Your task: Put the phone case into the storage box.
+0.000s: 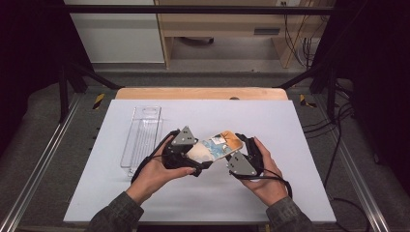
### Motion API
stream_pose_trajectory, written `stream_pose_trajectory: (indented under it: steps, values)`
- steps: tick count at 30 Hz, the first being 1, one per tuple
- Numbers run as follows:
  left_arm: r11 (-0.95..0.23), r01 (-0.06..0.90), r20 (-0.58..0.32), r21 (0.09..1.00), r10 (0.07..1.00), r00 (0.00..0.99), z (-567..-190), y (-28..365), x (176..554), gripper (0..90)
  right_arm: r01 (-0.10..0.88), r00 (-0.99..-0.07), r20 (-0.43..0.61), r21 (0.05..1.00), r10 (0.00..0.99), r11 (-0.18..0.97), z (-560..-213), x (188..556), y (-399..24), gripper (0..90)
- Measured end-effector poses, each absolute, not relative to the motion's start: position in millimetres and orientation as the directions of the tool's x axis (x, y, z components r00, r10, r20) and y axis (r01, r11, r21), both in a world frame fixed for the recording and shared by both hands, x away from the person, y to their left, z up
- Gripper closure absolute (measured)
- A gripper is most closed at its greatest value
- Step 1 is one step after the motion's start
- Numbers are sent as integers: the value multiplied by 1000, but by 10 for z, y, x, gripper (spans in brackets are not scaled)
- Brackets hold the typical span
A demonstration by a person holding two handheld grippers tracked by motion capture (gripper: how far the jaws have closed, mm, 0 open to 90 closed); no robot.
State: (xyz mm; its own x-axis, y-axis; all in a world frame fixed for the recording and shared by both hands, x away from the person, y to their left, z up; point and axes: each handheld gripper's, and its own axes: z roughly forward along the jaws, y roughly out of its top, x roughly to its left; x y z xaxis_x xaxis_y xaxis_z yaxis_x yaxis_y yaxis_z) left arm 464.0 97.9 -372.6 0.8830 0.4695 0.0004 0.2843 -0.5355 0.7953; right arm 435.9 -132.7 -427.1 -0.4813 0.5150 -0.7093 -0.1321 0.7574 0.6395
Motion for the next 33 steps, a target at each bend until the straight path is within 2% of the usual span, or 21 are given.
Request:
stream_pose_trajectory:
  steps: [33]
  values:
    - [-547, 298, -23, 782, 452, 892, -3696, 976, 4675, 111, -212, -485, -772, 560, 412, 801, -4313, 4312, -1227, 520]
